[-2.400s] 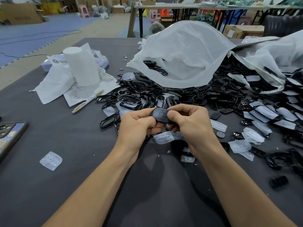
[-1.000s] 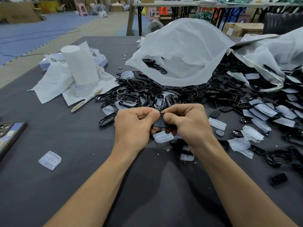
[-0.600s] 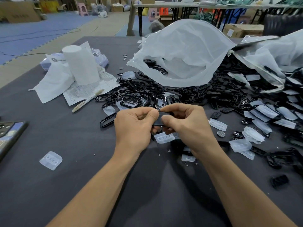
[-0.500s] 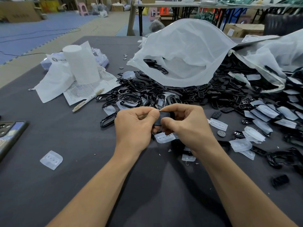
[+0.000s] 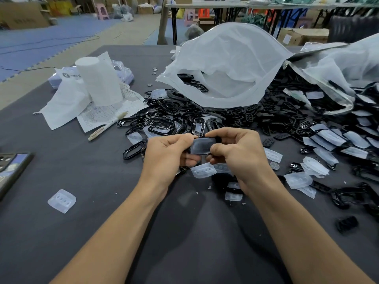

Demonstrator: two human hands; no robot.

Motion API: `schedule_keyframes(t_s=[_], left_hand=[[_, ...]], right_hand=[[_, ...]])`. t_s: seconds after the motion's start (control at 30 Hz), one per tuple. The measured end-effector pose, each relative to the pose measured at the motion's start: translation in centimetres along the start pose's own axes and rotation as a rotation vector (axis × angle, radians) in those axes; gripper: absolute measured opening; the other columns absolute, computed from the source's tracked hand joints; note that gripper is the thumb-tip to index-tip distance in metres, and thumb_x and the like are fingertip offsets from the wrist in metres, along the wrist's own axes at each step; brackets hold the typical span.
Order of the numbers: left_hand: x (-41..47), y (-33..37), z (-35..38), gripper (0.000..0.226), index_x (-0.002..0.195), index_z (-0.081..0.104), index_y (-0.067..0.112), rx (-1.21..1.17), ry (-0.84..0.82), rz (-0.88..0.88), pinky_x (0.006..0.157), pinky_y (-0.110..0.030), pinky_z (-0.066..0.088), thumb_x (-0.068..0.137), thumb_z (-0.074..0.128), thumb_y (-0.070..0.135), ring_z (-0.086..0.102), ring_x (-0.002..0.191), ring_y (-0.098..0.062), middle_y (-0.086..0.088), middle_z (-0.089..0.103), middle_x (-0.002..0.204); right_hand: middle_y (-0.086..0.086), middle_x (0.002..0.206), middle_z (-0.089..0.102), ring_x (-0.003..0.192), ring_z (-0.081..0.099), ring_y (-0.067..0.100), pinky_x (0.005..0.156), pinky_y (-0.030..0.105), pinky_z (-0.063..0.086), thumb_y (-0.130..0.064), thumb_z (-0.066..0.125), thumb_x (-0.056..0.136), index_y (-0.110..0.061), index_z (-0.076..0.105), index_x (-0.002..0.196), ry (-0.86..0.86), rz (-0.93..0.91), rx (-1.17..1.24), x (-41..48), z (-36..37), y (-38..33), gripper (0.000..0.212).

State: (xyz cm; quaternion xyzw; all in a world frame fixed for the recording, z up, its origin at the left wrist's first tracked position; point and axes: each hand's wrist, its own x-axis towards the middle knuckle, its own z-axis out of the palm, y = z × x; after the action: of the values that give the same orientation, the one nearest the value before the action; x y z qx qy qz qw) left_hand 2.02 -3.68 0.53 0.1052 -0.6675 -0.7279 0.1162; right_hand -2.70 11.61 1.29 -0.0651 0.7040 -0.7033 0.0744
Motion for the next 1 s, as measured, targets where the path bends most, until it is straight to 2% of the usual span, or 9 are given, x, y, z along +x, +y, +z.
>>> schedule_keyframes(t_s=[0.13,0.33,0.53,0.83,1.0], left_hand=[[0.20,0.19,-0.42,0.038,0.081,0.085,0.014,0.015,-0.083,-0.083,0.059,-0.023,0.059,0.086,0.053,-0.007,0.074,0.067,-0.019,-0.016,0.079,0.081],[0.26,-0.11,-0.48,0.030,0.073,0.083,0.015,0.083,-0.117,-0.085,0.057,-0.020,0.056,0.090,0.065,-0.001,0.072,0.062,-0.015,-0.017,0.077,0.075],[0.30,-0.01,-0.35,0.032,0.071,0.082,0.012,0.064,-0.091,-0.091,0.052,-0.020,0.054,0.090,0.063,-0.005,0.070,0.056,-0.015,-0.017,0.076,0.072],[0.24,-0.30,-0.01,0.035,0.070,0.082,0.012,0.082,-0.062,-0.072,0.050,-0.020,0.055,0.090,0.061,-0.007,0.070,0.054,-0.015,-0.014,0.075,0.067],[0.21,-0.53,0.07,0.031,0.070,0.081,0.010,0.097,-0.074,-0.076,0.050,-0.020,0.054,0.089,0.062,-0.006,0.070,0.055,-0.015,-0.013,0.074,0.067]], right_hand=[[0.008,0.068,0.075,0.056,0.068,0.025,0.059,0.033,0.058,0.018,0.063,0.080,-0.015,0.079,0.086,0.026,0.007,-0.039,0.12,-0.20,0.03,0.037],[0.011,0.069,0.075,0.058,0.068,0.025,0.061,0.033,0.057,0.016,0.062,0.079,-0.016,0.079,0.087,0.014,-0.015,-0.086,0.06,-0.18,-0.12,0.037],[0.009,0.069,0.075,0.058,0.068,0.024,0.058,0.029,0.055,0.007,0.061,0.085,-0.018,0.081,0.084,-0.010,-0.058,-0.083,-0.12,-0.18,-0.18,0.032],[0.013,0.067,0.073,0.055,0.067,0.024,0.055,0.029,0.053,0.013,0.063,0.084,-0.015,0.080,0.083,0.015,-0.043,-0.086,-0.18,-0.19,-0.29,0.033],[0.012,0.065,0.072,0.054,0.065,0.022,0.053,0.029,0.050,0.005,0.066,0.088,-0.014,0.079,0.081,0.028,-0.043,-0.098,-0.21,-0.01,-0.29,0.024]])
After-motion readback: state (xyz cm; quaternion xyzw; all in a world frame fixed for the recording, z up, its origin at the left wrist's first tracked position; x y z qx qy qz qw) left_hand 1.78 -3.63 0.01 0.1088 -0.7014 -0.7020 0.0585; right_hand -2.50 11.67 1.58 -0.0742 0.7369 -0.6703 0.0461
